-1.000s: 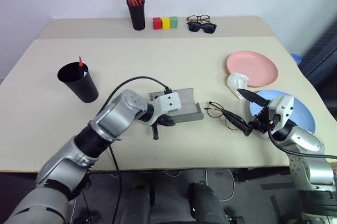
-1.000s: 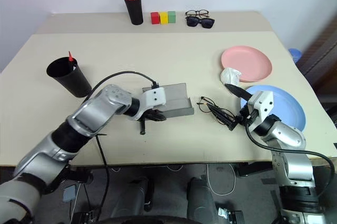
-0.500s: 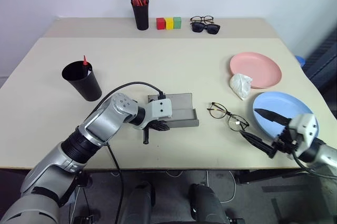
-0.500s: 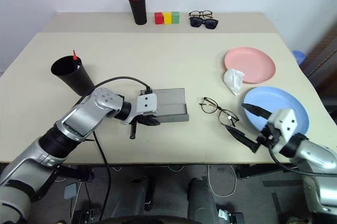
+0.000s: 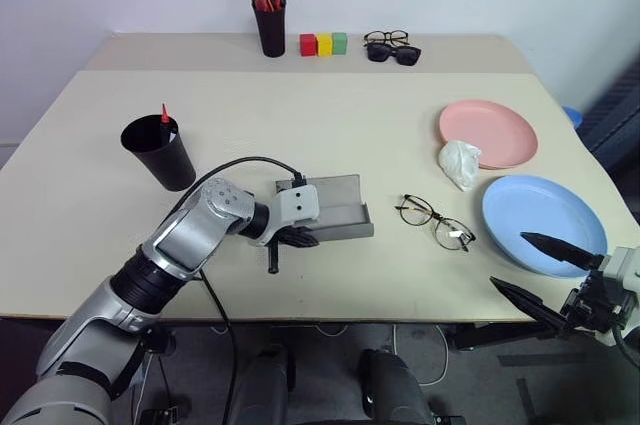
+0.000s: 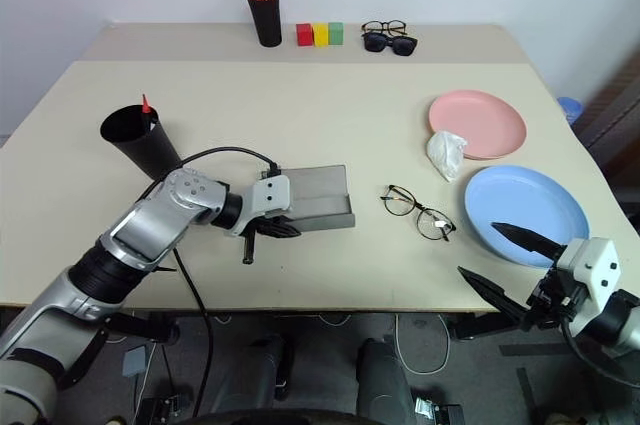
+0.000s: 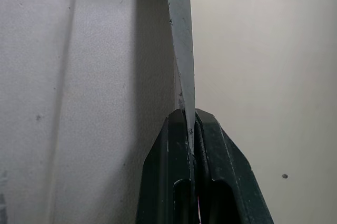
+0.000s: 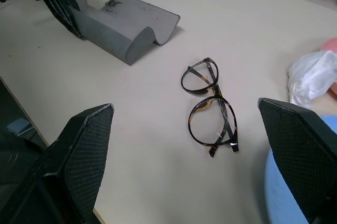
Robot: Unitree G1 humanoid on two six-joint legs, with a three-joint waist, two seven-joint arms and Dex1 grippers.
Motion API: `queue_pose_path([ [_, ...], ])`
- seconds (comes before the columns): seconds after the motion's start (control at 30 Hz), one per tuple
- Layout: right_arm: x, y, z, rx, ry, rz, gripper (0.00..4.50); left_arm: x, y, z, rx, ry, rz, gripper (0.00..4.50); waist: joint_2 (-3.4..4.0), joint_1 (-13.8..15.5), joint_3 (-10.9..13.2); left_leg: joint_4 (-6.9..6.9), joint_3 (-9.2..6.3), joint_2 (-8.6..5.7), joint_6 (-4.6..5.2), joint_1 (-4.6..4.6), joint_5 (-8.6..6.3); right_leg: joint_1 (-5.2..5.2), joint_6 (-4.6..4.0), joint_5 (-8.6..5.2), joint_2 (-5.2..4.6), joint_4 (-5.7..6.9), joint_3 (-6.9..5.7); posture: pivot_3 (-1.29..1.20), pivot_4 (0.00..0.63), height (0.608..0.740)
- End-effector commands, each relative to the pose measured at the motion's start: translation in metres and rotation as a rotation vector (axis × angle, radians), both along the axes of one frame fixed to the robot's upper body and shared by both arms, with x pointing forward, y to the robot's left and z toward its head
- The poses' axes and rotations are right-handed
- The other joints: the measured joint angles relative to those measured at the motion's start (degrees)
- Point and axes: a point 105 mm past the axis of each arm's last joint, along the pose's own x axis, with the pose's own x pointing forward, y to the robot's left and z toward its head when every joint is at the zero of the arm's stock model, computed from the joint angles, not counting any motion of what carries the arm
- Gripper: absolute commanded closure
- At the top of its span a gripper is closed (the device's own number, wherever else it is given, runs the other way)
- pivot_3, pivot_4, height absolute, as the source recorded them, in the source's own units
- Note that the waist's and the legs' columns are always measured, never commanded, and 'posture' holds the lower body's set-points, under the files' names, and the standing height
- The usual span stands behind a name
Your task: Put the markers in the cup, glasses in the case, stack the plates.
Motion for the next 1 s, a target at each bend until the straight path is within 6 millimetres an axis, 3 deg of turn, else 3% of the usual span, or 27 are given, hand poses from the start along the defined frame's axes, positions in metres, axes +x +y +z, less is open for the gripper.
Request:
queue_pose_path([
  [0.03, 0.003, 0.003, 0.010, 0.000, -0.045, 0.007, 0.00, -0.001, -0.001, 0.011, -0.022, -0.049, -0.030, 3.16, 0.00, 0.0, 0.0, 0.00, 0.00, 0.00, 0.00, 0.00, 0.00, 0.00, 0.00, 0.00, 0.00, 0.00, 0.00, 0.00, 0.150, 0.740],
  [0.2, 0.013, 0.009, 0.010, 0.006, -0.018, 0.013, 0.00, -0.003, -0.005, 0.015, -0.047, -0.068, -0.060, 0.66, 0.00, 0.0, 0.0, 0.00, 0.00, 0.00, 0.00, -0.01, 0.00, 0.00, -0.01, 0.00, 0.00, -0.01, 0.00, 0.00, 0.150, 0.740],
  [0.37, 0.033, 0.022, 0.008, 0.028, 0.056, 0.056, 0.00, -0.004, -0.005, 0.033, -0.135, -0.132, -0.105, 0.66, 0.00, -0.4, 0.0, 0.00, 0.02, 0.00, 0.00, -0.01, 0.00, -0.01, -0.09, 0.05, -0.01, -0.02, 0.00, 0.00, 0.150, 0.740],
  [0.5, 0.062, 0.035, 0.007, 0.034, 0.085, 0.099, 0.00, -0.002, -0.006, 0.071, -0.360, -0.361, -0.137, 0.66, 0.00, -0.3, 0.0, 0.00, 0.03, 0.03, 0.01, -0.01, 0.01, -0.03, -0.14, 0.09, -0.01, -0.01, 0.00, 0.00, 0.150, 0.740],
  [0.63, 0.077, 0.038, -0.005, 0.008, 0.168, 0.134, 0.00, -0.018, 0.009, 0.085, -0.393, -0.386, -0.187, 0.66, -0.02, 0.0, 0.0, -0.02, 0.05, 0.02, 0.03, -0.03, 0.00, -0.04, -0.14, 0.08, -0.01, -0.03, 0.00, 0.00, 0.150, 0.740],
  [0.73, 0.083, 0.038, -0.011, 0.004, 0.249, 0.159, 0.00, -0.026, 0.024, 0.086, -0.438, -0.329, -0.166, 0.66, 0.00, 0.0, 0.0, 0.00, 0.09, 0.00, 0.07, -0.09, -0.02, -0.08, -0.11, 0.07, -0.01, -0.04, 0.00, 0.00, 0.150, 0.740],
  [0.83, 0.090, 0.037, -0.015, -0.014, 0.283, 0.181, 0.00, -0.028, 0.038, 0.071, -0.418, -0.283, -0.093, 0.66, 0.01, -0.1, 0.0, 0.07, 0.10, 0.01, 0.08, -0.08, -0.02, -0.06, -0.12, 0.09, -0.01, -0.01, 0.00, 0.00, 0.150, 0.740],
  [1.0, 0.099, 0.034, -0.021, -0.031, 0.327, 0.191, 0.00, -0.043, 0.046, 0.059, -0.387, -0.274, -0.070, 0.66, -0.01, -0.2, 0.0, 0.05, 0.11, 0.02, 0.07, -0.06, -0.02, -0.07, -0.12, 0.09, 0.00, 0.01, 0.00, 0.00, 0.150, 0.740],
])
